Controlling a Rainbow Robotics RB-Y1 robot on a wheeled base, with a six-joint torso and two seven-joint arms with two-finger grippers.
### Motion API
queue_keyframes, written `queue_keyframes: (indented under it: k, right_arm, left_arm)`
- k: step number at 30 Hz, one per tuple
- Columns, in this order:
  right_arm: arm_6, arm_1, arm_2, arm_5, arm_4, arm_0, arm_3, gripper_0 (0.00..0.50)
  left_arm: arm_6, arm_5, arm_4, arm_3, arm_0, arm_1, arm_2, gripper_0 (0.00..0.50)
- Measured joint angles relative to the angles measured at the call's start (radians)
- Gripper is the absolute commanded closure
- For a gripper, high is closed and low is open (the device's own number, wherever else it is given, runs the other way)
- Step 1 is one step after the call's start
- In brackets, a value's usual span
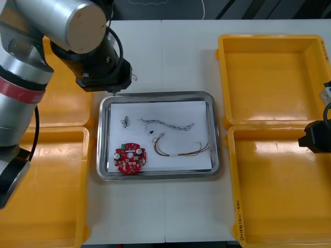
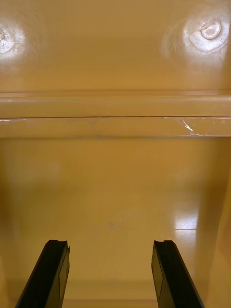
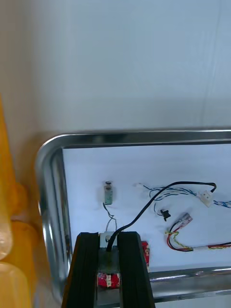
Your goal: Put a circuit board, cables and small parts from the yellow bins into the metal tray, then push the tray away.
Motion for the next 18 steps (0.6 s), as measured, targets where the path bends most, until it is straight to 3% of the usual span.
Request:
queue_keyframes:
  k: [7, 18]
  right_arm:
    - [0.0, 0.0, 0.0, 0.0, 0.0, 0.0, 0.0, 0.0]
    - [0.0, 0.0, 0.0, 0.0, 0.0, 0.0, 0.0, 0.0]
  left_arm:
    - [0.004, -0.05, -0.034, 0.078, 0.0, -0.051, -0.077, 0.5]
    - [0.075, -0.178, -0.035, 0.214, 0.0, -0.07, -0.151, 0.5]
